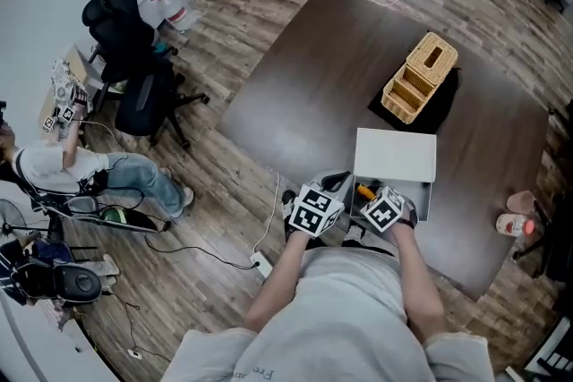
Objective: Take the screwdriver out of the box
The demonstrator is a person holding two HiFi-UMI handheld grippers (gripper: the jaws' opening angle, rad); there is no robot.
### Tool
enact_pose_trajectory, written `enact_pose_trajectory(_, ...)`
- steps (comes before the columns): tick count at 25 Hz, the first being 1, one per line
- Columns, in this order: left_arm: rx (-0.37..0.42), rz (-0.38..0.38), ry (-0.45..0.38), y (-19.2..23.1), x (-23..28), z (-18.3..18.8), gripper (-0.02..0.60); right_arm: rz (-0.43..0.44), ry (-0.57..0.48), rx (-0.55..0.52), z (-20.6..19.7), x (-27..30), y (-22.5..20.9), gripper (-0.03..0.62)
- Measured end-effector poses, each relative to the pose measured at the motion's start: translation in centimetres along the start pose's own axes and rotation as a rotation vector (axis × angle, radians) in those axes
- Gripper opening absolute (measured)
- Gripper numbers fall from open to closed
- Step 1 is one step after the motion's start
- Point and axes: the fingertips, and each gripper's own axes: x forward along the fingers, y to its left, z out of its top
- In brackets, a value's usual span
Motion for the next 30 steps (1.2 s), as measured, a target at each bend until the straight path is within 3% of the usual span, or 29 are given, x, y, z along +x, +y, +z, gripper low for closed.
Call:
enact_pose_trajectory(18,-0.019,0.010,-0.007,0.4,0.2,-0.2,0.054,0.008,-0.118,0.023,1.3,-2.3,-0.5,0.108)
enact_pose_trajectory(30,-0.019,0.009,-0.005,0.1,0.2,-0.2,0.054,-0.020,-0.280,0.085,3.4,-5.1,-2.0,0.107)
